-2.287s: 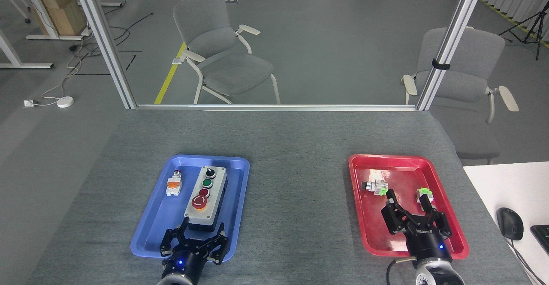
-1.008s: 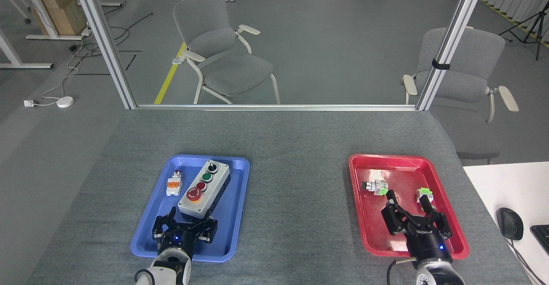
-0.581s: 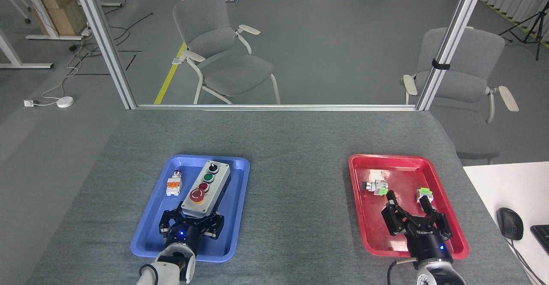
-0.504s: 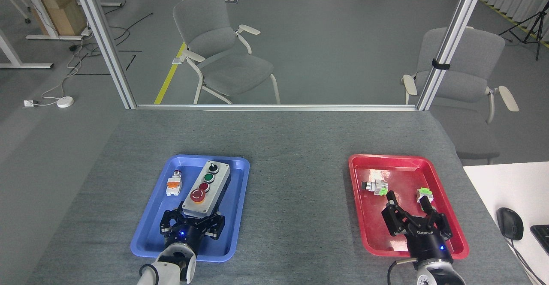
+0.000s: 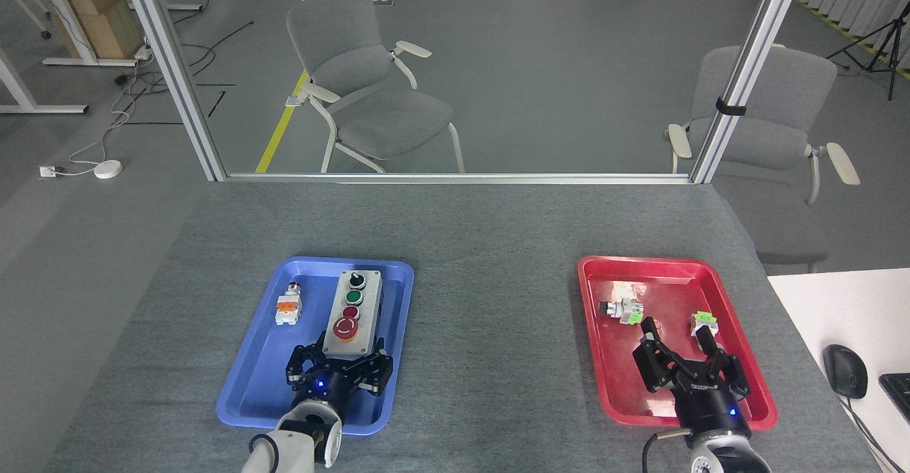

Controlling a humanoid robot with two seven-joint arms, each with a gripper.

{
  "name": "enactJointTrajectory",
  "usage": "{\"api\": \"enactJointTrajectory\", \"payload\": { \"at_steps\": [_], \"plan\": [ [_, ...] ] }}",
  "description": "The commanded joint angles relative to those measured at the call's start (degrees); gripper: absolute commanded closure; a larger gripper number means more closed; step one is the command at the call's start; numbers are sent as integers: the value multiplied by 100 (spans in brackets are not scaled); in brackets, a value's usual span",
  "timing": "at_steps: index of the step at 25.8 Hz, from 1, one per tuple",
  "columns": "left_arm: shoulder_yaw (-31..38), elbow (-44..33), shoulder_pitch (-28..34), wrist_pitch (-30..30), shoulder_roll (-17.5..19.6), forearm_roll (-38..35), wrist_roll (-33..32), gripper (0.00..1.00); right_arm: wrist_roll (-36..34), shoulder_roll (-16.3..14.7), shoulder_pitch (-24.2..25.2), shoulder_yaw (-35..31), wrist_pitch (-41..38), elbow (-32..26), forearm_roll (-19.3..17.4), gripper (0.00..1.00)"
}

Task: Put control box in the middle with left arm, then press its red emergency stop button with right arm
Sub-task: 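Lift the control box with the left gripper and carry it toward the table middle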

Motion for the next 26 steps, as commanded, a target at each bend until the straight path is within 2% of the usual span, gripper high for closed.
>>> {"api": "enactJointTrajectory", "payload": {
  "at_steps": [1, 3, 6, 8, 10, 12, 13, 16, 21, 26],
  "plan": [
    [0, 94, -62, -2, -27, 12, 0, 3, -20, 5, -13, 0, 0, 7, 0, 0],
    [-9, 138, -114, -19, -19, 12, 0, 16, -20, 5, -13, 0, 0, 7, 0, 0],
    [-9, 208, -132, -90, -19, 12, 0, 46, -20, 5, -13, 0, 0, 7, 0, 0],
    [0, 208, -141, -99, -10, 12, 0, 62, -20, 5, -13, 0, 0, 7, 0, 0],
    [0, 190, -141, -99, -10, 20, 8, 74, -20, 5, -13, 0, 0, 7, 0, 0],
    [0, 129, -141, -99, 8, 20, 26, 96, -20, 5, -13, 0, 0, 7, 0, 0],
    [18, 111, -141, -99, 8, 29, 52, 100, -20, 5, -13, 0, 0, 7, 0, 0],
    [44, -161, -167, -116, 87, 205, 158, 100, -20, 5, -4, 0, 0, 7, 0, 0],
    [53, -1207, -79, -310, 394, 504, 210, 100, -20, 5, -4, 0, 0, 7, 0, 0],
    [-97, -2551, 659, -389, 271, 574, 175, 100, -20, -4, -13, 0, 0, 7, 0, 0]
  ]
}}
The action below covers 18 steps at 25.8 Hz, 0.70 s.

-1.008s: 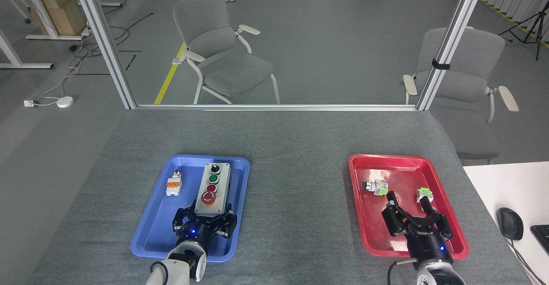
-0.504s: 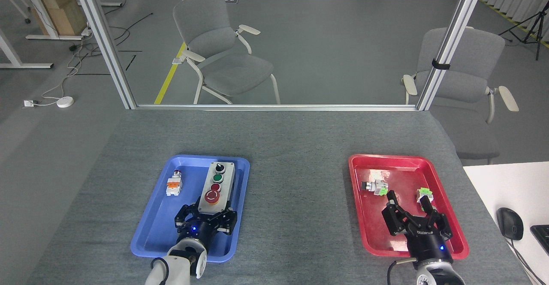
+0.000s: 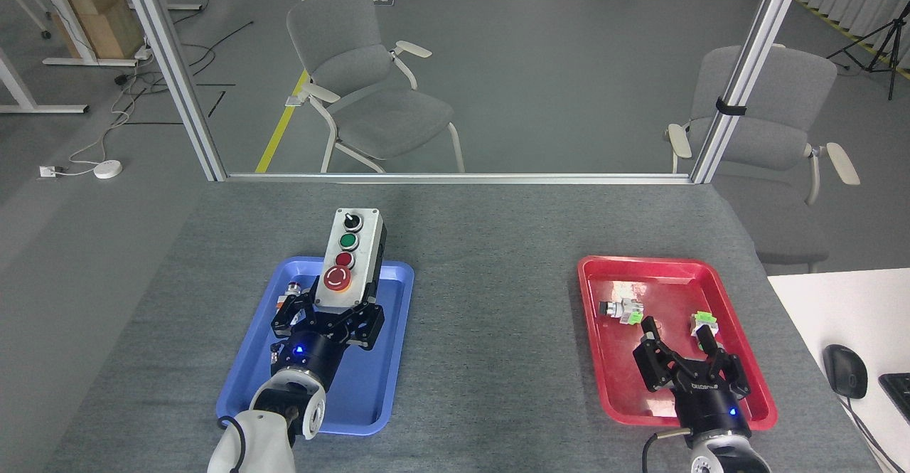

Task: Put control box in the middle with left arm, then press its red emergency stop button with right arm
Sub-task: 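Lift the control box with the left gripper and carry it toward the table middle, then set the control box down between the trays and open the left gripper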

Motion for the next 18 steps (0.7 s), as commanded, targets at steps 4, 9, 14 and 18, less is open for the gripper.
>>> {"api": "enactJointTrajectory", "payload": {
  "at_steps": [4, 9, 14, 18],
  "plan": [
    [-794, -1149, 661, 48, -733, -61, -67, 100, 2, -6, -7, 0, -1, 0, 0, 0],
    [-1488, -499, 468, 364, -1093, -70, -349, 100, 2, -6, 2, 0, -1, 9, 0, 0],
    [-2103, 652, -7, 593, -1102, -8, -340, 100, 2, 3, -7, -9, -1, 0, 0, 0],
    [-2358, 1382, -359, 531, -1102, 18, -357, 100, 2, -6, -7, -9, 8, 0, 0, 0]
  ]
}}
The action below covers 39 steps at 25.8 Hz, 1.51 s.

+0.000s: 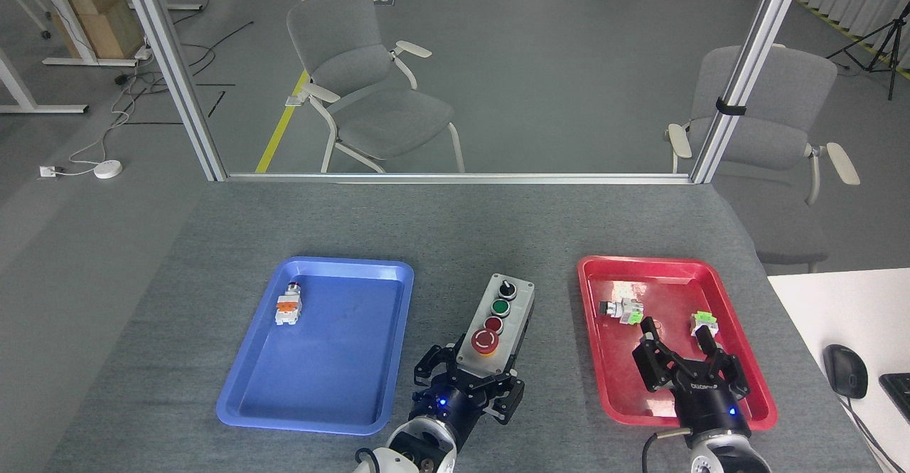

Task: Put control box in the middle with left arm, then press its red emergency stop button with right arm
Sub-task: 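Set the control box down between the trays and open the left gripper, then withdraw the left gripper and move the right gripper toward the control box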

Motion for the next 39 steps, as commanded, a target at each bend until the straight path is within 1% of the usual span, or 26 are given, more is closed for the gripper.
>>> {"api": "enactJointTrajectory", "payload": {
  "at_steps": [1, 4, 8, 9, 10, 11, 12, 14, 15, 16, 21, 22, 23, 24, 25, 26, 27, 28, 29, 31, 32, 34, 36, 37, 39],
  "plan": [
    [-271, 675, -331, -15, -8, 19, -4, 100, -3, -7, -2, -1, 8, -1, 0, 0],
    [-429, 965, -560, -24, -17, 46, -4, 100, -3, -16, -2, -1, 16, -1, 0, 0],
    [-473, 1009, -701, -33, -17, 63, -31, 100, -3, -16, -2, -1, 25, -1, -9, 0],
    [-482, 1017, -701, -42, -17, 72, -48, 92, -3, -16, -2, -10, 25, -1, -9, 0],
    [-508, 1044, -709, -50, -17, 63, -75, 66, -3, -25, -11, -19, 17, -1, -35, 0],
    [-543, 1096, -718, -50, -17, 63, -154, 39, -3, -25, -19, -28, 8, -1, -114, 0],
    [-543, 1132, -744, -50, -17, 63, -250, 25, -3, -25, -28, -19, -1, -1, -220, 0],
    [-552, 1141, -753, -59, -17, 72, -347, 18, -3, -25, -46, -19, 8, -1, -334, 0],
    [-552, 1141, -753, -59, -17, 72, -347, 12, -12, -16, -46, -19, -1, -1, -360, 0],
    [-552, 1141, -753, -68, -17, 72, -347, 10, -12, -16, -46, -10, -10, -1, -360, 0],
    [-552, 1123, -753, -68, -17, 72, -347, 10, -3, -16, -28, -1, 8, -1, -352, 1],
    [-552, 1114, -753, -68, -8, 72, -356, 7, -3, -16, -28, -1, 16, -1, -352, 3],
    [-552, 1070, -753, -59, -8, 81, -356, 3, -12, -16, -37, -1, 16, -1, -352, 14],
    [-561, 1009, -718, -59, -8, 81, -347, 3, -3, -16, -37, -1, -1, -1, -352, 34],
    [-535, 860, -657, -77, 10, 81, -347, 2, -3, -16, -37, 7, -10, -1, -334, 59],
    [-526, 631, -542, -94, 62, 81, -338, 2, -3, -16, -37, 8, -10, -1, -334, 80],
    [-517, 376, -376, -112, 124, 81, -338, 2, -3, -16, -46, 16, -54, -1, -299, 89],
    [-491, 95, -173, -165, 256, 72, -338, 1, -3, -25, -81, 25, -185, -1, -281, 95],
    [-464, -221, 29, -235, 537, 81, -321, 1, 5, -25, -134, 34, -379, 17, -281, 100],
    [-359, -924, 398, -358, 1090, 98, -303, 1, 6, -25, -204, 104, -731, 78, -290, 100],
    [-288, -1223, 626, -402, 1266, 116, -303, 1, 14, -25, -257, 166, -810, 105, -290, 100],
    [-69, -1663, 1005, -507, 1530, 213, -294, 1, 5, -16, -450, 377, -792, 131, -308, 100],
    [353, -2067, 1330, -674, 1794, 274, -277, 1, 14, 1, -687, 623, -713, 210, -325, 100],
    [599, -2243, 1470, -754, 1864, 292, -277, 1, 14, 37, -828, 799, -651, 377, -316, 100],
    [1144, -2516, 1690, -894, 1882, 318, -268, 1, 14, 81, -1197, 1343, -616, 781, -316, 100]
  ]
}}
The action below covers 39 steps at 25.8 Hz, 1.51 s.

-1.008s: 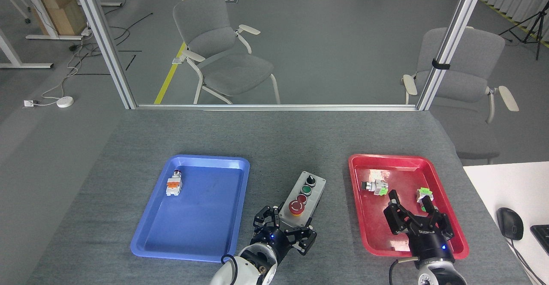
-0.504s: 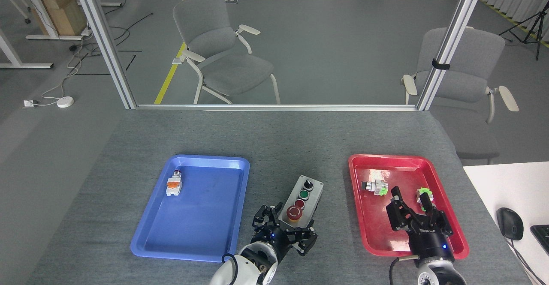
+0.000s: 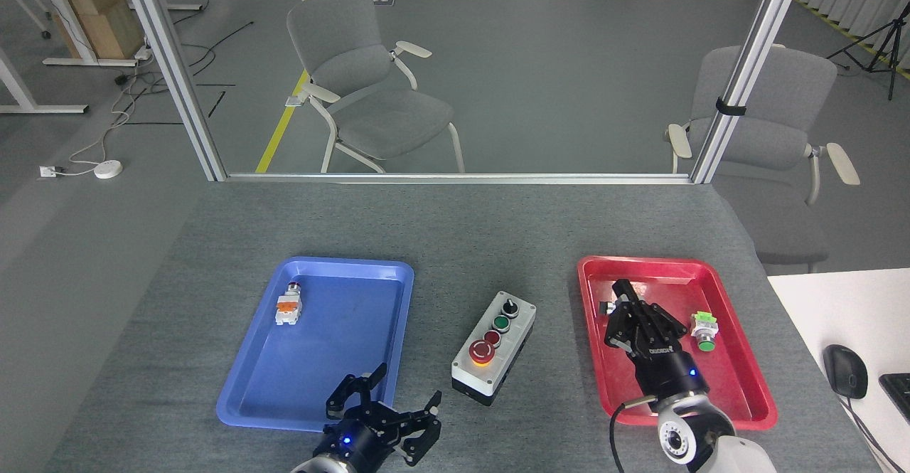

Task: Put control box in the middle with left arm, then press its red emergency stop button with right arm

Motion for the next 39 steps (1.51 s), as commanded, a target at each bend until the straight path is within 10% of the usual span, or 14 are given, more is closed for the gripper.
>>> {"api": "enactJointTrajectory", "payload": {
  "at_steps": [1, 11, 39],
  "plan": [
    [960, -576, 431, -250, 179, 68, 28, 1, 7, 53, -589, 877, 72, 530, -30, 100],
    [2683, -567, -26, -232, 82, 639, 28, 1, 446, 387, -809, 2090, 45, 1083, -4, 100],
    [2823, -40, -316, -276, 117, 1061, 20, 1, 710, 660, -791, 2213, 1, 1549, 31, 100]
  ]
}}
